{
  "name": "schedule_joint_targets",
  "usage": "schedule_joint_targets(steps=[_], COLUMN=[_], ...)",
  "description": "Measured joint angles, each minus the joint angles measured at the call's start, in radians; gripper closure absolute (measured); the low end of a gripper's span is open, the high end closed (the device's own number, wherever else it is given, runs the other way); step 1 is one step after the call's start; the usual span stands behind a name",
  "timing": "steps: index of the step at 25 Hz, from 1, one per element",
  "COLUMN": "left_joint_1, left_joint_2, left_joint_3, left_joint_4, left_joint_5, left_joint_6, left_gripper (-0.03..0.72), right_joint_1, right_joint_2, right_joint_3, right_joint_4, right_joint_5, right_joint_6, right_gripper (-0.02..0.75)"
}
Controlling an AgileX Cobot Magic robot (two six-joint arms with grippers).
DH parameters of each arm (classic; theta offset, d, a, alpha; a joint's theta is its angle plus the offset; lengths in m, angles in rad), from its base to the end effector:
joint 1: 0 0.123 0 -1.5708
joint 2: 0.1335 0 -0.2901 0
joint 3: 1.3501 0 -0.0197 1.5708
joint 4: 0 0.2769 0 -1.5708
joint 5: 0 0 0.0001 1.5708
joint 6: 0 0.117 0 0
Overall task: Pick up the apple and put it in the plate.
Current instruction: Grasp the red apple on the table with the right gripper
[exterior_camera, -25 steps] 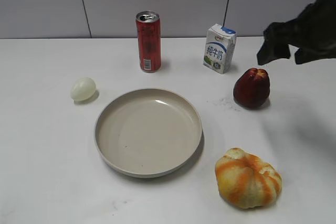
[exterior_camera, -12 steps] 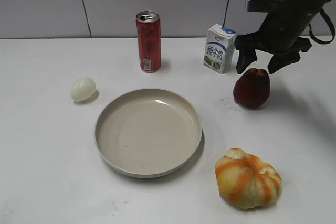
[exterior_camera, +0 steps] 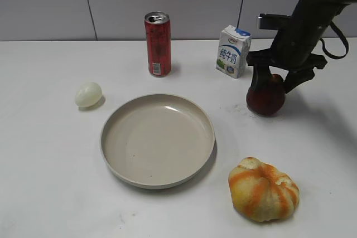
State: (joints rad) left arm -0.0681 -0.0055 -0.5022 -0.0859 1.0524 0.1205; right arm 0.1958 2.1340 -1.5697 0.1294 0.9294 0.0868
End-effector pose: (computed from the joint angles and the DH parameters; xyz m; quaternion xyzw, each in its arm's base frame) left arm 0.0346 -0.0111 0.2801 0.0815 0.8443 -0.0291 0.5288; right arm 0.4494 0.1015 0.1211 -0.0199 0.9949 0.0658 0.0733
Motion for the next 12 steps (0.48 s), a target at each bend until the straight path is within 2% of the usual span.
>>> schedule_joint_targets(steps=[7, 12], left_joint_1=[0.000, 0.000], left_joint_2=[0.000, 0.000], left_joint_3=[0.000, 0.000], left_joint_4=[0.000, 0.000], left_joint_5=[0.000, 0.000], left_joint_6=[0.000, 0.000], left_gripper=[0.197, 0.197], right_joint_1=[0.007, 0.057], right_joint_2=[-0.005, -0.076], right_joint_3=[-0.017, -0.049], right_joint_4=[0.006, 0.019], right_joint_5=[0.057, 0.122], right_joint_6=[-0.007, -0.021], right_gripper=[0.149, 0.149])
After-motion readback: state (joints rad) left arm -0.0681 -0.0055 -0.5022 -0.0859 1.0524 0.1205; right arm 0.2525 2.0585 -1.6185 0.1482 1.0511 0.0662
